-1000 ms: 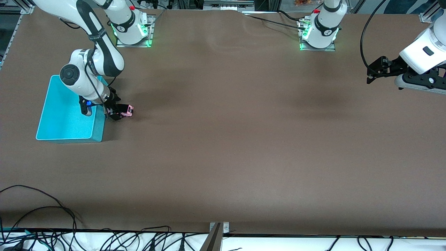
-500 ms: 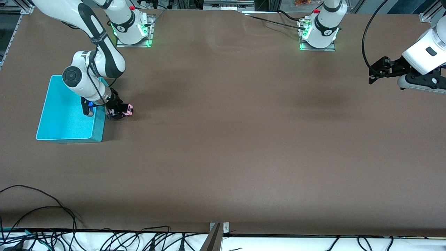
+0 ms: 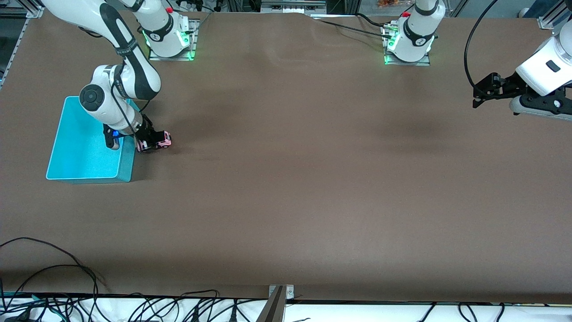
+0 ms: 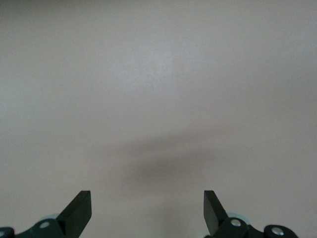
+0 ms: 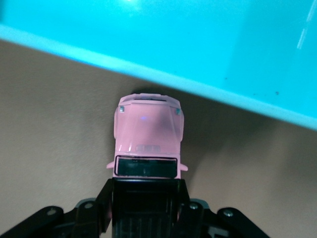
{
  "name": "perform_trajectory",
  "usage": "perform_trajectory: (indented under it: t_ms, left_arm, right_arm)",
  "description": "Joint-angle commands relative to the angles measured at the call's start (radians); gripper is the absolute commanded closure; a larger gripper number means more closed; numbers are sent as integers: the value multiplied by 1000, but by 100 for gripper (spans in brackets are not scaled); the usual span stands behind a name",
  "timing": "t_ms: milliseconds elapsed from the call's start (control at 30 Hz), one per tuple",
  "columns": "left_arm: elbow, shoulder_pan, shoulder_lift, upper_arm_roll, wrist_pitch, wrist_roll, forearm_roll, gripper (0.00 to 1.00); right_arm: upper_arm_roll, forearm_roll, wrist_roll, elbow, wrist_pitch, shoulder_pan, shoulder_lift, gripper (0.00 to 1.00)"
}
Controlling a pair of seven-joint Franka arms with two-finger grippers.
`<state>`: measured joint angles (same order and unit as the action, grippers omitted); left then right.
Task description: Wind and store pink jeep toy
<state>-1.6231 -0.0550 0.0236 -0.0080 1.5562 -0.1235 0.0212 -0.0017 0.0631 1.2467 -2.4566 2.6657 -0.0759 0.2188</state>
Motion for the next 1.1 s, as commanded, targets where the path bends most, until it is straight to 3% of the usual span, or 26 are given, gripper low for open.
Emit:
perform_trajectory:
  t_ms: [0, 400, 1067]
  left_arm:
    - [12, 7, -4, -4, -4, 5, -17, 0]
    - [11, 9, -4, -4, -4, 5, -17, 0]
    - [11, 17, -2, -6, -4, 4, -17, 0]
  right_arm:
    - [35, 4, -13, -5, -20, 5, -67, 100]
    - [42, 6, -47, 30, -69, 5, -134, 100]
    - [16, 9, -437, 60, -248, 10, -217, 100]
